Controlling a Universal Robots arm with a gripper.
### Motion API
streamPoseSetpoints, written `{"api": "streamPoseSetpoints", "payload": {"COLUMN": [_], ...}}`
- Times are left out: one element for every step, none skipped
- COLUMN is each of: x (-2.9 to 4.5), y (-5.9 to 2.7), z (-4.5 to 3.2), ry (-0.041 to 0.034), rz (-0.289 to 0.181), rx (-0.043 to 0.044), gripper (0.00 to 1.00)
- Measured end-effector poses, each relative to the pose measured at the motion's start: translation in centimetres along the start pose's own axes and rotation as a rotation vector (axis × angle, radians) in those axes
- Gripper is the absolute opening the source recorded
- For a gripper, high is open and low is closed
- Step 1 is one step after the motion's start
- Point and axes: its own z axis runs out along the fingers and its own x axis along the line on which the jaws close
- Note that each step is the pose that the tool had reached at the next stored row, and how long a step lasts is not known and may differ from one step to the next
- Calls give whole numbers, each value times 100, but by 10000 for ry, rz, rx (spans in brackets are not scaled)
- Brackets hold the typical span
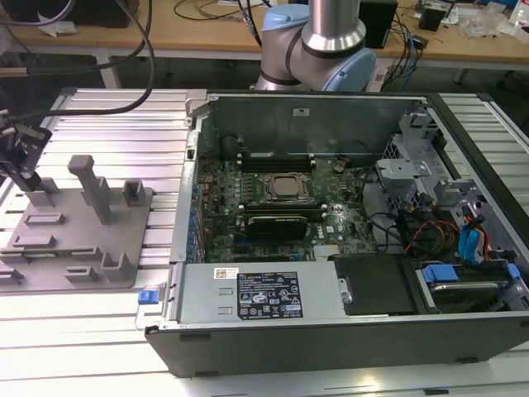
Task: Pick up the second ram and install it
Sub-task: 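Pick up the second ram and move it above second insertion slot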
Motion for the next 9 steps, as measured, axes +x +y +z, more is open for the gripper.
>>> {"api": "streamPoseSetpoints", "payload": {"x": [0,0,0,0,0,0,1,1,1], "y": [0,0,0,0,0,0,0,0,0], "z": [2,3,3,4,5,5,8,10,12], "ry": [0,0,0,0,0,2,9,15,27], "rz": [0,0,0,0,0,-33,-226,-372,-590], "rx": [0,0,0,0,0,-1,-7,-10,-14], "gripper": [8,8,8,8,8,8,8,8,8]}}
